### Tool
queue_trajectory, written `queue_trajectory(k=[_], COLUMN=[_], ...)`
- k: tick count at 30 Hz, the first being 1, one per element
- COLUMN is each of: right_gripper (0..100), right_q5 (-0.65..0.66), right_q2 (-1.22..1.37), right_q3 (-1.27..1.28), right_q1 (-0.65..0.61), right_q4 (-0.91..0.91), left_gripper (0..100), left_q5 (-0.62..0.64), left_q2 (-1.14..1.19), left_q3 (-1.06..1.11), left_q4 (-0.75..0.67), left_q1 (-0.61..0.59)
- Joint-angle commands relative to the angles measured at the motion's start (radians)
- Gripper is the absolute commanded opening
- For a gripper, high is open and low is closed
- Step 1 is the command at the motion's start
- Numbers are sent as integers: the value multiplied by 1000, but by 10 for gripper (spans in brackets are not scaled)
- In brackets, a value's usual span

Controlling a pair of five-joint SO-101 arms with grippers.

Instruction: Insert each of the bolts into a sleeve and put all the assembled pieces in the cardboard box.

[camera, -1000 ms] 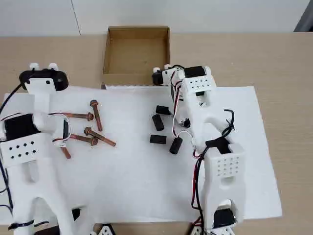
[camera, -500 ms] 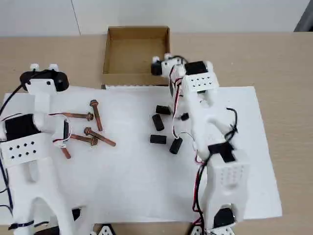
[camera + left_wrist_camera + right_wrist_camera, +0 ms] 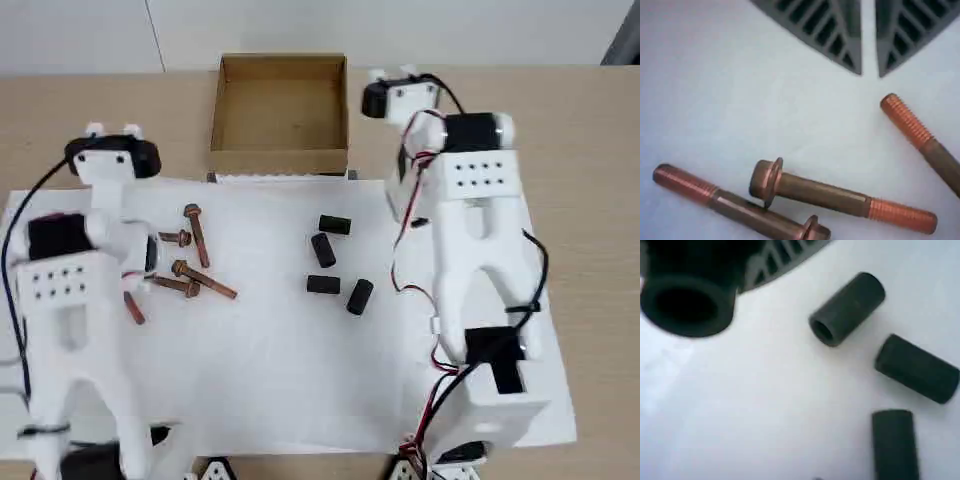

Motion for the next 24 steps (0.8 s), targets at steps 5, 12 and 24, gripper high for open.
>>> queue_trajectory(k=[5,12,24], right_gripper=[3,3,4], right_q5=[-9,-9,-9], right_q2=[-76,-76,-74], right_q3=[83,155,173], right_q1=[136,188,203], right_q4=[8,-2,-21], left_gripper=[6,7,78], left_q5=[58,117,250], left_q2=[255,428,710], left_q3=[-344,-430,-707], left_q4=[81,80,68], left_q1=[15,80,129])
